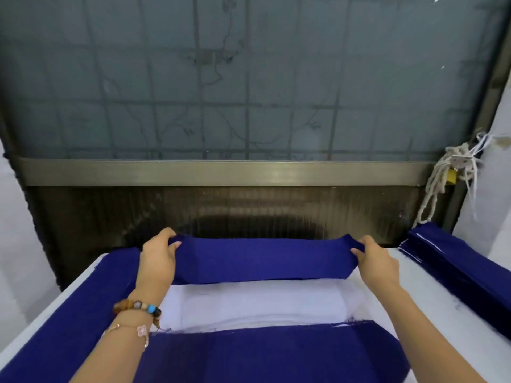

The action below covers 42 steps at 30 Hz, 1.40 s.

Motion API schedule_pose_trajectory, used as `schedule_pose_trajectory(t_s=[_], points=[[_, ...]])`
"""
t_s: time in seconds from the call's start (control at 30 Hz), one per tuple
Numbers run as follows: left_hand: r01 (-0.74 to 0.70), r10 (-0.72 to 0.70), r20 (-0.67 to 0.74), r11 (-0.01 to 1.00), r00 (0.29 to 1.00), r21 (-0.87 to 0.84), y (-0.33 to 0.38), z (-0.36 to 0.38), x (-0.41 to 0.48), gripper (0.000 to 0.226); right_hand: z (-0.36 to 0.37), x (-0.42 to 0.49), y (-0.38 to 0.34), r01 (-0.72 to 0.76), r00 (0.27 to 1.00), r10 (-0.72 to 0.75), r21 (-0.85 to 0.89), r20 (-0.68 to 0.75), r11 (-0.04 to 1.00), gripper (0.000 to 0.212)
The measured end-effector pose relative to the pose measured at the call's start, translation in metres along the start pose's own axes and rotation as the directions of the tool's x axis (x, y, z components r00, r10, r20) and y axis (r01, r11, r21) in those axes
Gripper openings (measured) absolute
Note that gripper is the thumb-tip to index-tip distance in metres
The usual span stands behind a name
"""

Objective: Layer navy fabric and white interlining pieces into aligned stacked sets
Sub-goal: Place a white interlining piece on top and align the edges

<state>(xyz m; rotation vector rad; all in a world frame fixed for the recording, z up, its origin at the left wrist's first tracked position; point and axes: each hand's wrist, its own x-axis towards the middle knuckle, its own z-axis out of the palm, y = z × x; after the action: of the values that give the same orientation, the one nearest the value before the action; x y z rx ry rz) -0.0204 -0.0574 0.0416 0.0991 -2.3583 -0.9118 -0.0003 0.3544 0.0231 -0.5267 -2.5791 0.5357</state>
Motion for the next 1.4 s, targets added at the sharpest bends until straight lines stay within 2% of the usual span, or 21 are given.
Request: schedule_pose_trajectory(t_s=[0.17, 0.33, 0.53, 0.7, 0.93, 1.13, 1.27, 1.4], points=[[0.131, -0.127, 0.101, 0.991, 0.987, -0.029, -0.013, -0.019, -0.043, 0.027, -0.019, -0.034, 0.015, -0.064, 0.992, 0.059, 0.046, 0.113, 0.997, 0.011], [0.147, -0.143, 0.107, 0.989, 0.984, -0.025, -0.027, -0.044, -0.082, 0.030, -0.029, -0.074, 0.034, -0.108, 0.983, 0.082, 0.154, 0.166, 0.982, 0.008], [0.216, -0.206, 0.095, 0.971, 0.974, -0.104, -0.047, -0.051, -0.131, 0.027, -0.026, -0.129, 0.059, -0.130, 0.986, 0.096, 0.262, 0.139, 0.956, 0.008], [0.148, -0.141, 0.057, 0.978, 0.988, -0.147, -0.048, -0.046, -0.146, 0.014, -0.021, -0.148, 0.069, -0.108, 0.992, 0.083, 0.294, 0.094, 0.950, 0.006], [0.185, -0.175, 0.071, 0.966, 0.982, -0.183, -0.053, -0.053, -0.153, 0.015, -0.018, -0.151, 0.071, -0.046, 0.998, 0.034, 0.294, 0.046, 0.955, 0.009], [0.205, -0.199, 0.076, 0.976, 0.977, -0.080, -0.057, -0.056, -0.156, 0.014, -0.018, -0.149, 0.070, -0.079, 0.996, 0.063, 0.322, 0.061, 0.944, 0.009], [0.241, -0.233, 0.090, 0.967, 0.968, -0.084, -0.059, -0.057, -0.157, 0.015, -0.015, -0.149, 0.073, -0.083, 0.996, 0.071, 0.284, 0.050, 0.955, 0.008], [0.219, -0.211, 0.082, 0.970, 0.974, -0.109, -0.059, -0.058, -0.158, 0.014, -0.014, -0.148, 0.074, -0.085, 0.996, 0.076, 0.283, 0.046, 0.955, 0.010]])
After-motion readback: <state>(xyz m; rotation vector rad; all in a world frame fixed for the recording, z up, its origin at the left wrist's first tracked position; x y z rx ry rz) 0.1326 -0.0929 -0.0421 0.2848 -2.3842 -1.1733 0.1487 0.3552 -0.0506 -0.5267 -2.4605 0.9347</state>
